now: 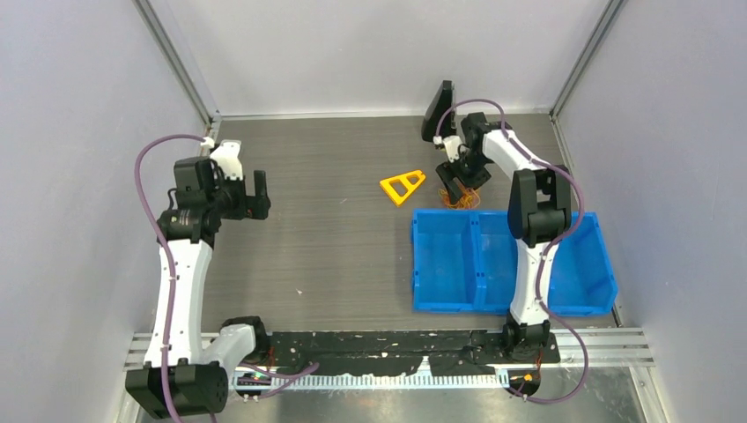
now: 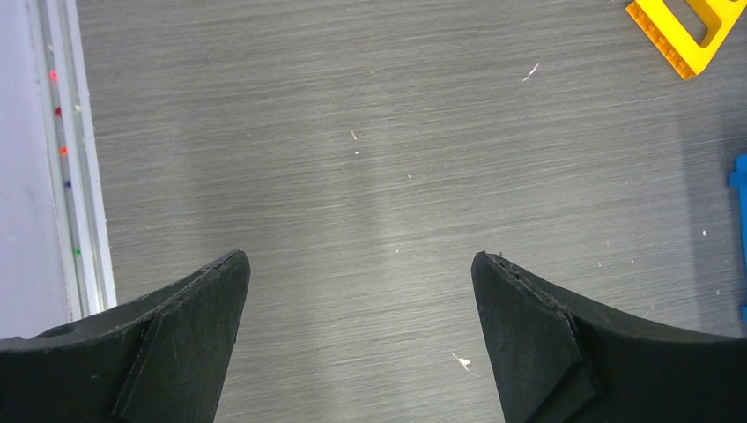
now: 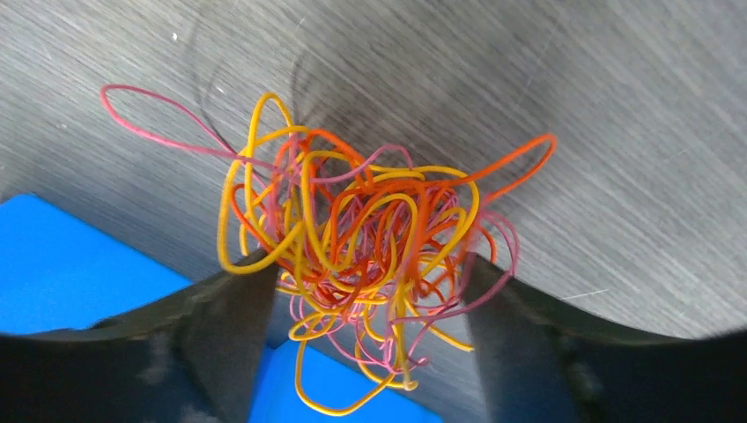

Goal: Untangle the cables

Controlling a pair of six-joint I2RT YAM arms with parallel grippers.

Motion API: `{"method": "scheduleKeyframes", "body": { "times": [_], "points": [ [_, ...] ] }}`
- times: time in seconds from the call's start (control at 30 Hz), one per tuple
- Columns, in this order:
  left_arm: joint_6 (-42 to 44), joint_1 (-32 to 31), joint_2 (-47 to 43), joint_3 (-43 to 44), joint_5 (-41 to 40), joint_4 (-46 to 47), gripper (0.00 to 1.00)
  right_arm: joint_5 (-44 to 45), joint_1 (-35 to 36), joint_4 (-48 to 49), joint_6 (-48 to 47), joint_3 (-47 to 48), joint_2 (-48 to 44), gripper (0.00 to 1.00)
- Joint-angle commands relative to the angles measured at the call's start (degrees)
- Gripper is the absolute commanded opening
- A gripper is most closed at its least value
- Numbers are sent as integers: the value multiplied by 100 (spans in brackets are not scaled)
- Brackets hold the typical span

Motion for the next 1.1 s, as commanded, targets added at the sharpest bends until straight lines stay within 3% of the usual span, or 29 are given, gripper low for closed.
{"method": "scheduleKeyframes", "body": {
  "times": [0.0, 0.03, 0.07, 0.1, 0.17, 0.3, 0.43, 0.7, 0.87, 1.07],
  "points": [
    [401, -28, -463, -231, 67, 758, 99, -147, 14, -434, -231, 1213, 227, 69],
    [595, -23, -484, -238, 101, 733, 99, -242, 14, -565, -240, 1458, 253, 51],
    [720, -23, -473, -232, 121, 678, 99, -300, 14, -621, -233, 1695, 277, 40],
    [799, -22, -429, -192, 131, 585, 99, -487, 10, -732, -232, 2185, 278, 17],
    [808, -18, -257, -89, 179, 382, 99, -867, 25, -804, -136, 2730, 208, 7],
    [617, 58, -188, -69, 630, 330, 99, -1721, 206, -501, 364, 2922, -362, 5],
    [536, 65, -461, -272, 1258, 761, 99, -2354, 678, 183, 829, 2437, -1240, 5],
    [-184, -104, -1027, -1160, 3730, 2501, 99, -3134, 2179, 1813, 1610, 846, -2441, 5],
    [-430, -1012, -1027, -1426, 3668, 2947, 99, -3091, 3125, 2019, 1490, 699, -2247, 5],
    [-1144, -1564, -803, -1914, 3305, 3592, 99, -3139, 3833, 2118, 1545, 1051, -1861, 6]
  ]
}}
